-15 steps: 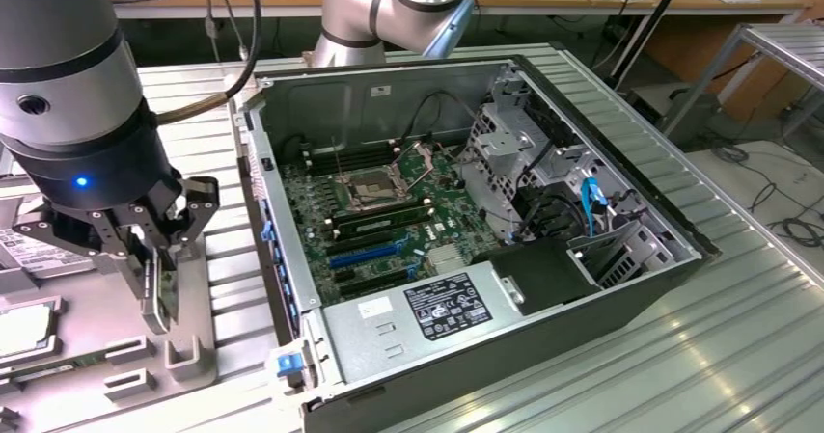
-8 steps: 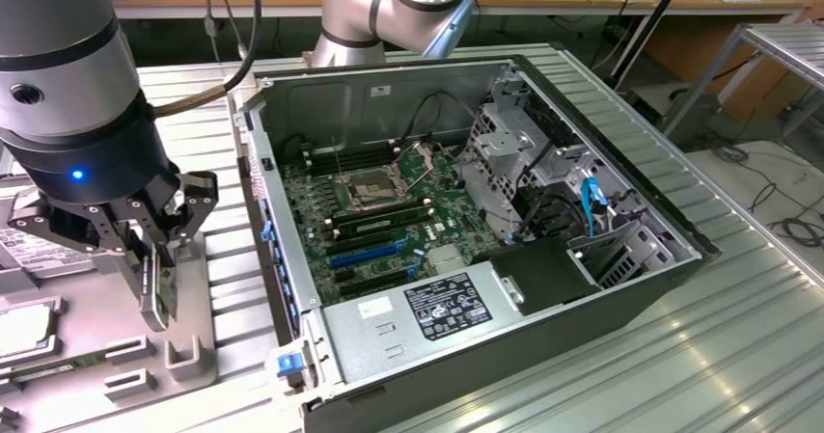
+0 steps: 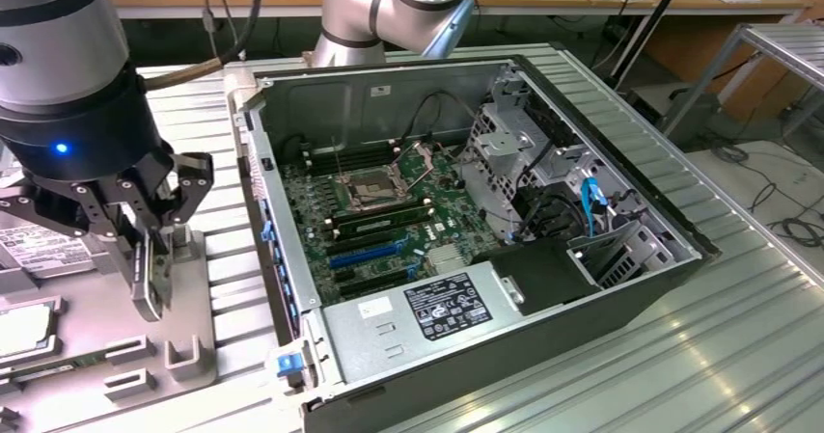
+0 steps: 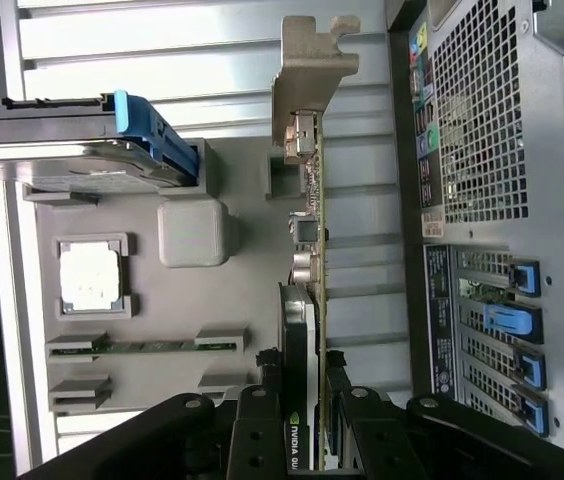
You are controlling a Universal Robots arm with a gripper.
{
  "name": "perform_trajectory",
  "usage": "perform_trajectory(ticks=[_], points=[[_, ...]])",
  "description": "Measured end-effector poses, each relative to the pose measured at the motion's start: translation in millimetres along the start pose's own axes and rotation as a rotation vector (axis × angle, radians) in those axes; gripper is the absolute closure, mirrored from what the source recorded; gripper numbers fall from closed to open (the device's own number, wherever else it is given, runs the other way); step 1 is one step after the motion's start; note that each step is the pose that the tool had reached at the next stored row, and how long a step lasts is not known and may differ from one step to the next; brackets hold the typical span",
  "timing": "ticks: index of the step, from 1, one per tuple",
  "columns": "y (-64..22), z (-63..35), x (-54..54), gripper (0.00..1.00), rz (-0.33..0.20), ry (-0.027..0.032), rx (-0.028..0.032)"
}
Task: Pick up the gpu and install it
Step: 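Pick up the gpu and move the gpu toward the slot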
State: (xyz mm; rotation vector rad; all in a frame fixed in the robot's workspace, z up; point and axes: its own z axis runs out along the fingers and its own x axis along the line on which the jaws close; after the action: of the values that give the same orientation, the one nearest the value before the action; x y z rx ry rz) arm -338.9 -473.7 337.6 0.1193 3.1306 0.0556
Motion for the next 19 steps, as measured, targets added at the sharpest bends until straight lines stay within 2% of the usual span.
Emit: perform_trajectory(ticks=[9,19], points=[[0.8,-21.9,-0.2,0.73,0.000,0.0006,0.0000],[1.4,-39.4,-0.3,0.73,0.000,0.0013,0.0001]])
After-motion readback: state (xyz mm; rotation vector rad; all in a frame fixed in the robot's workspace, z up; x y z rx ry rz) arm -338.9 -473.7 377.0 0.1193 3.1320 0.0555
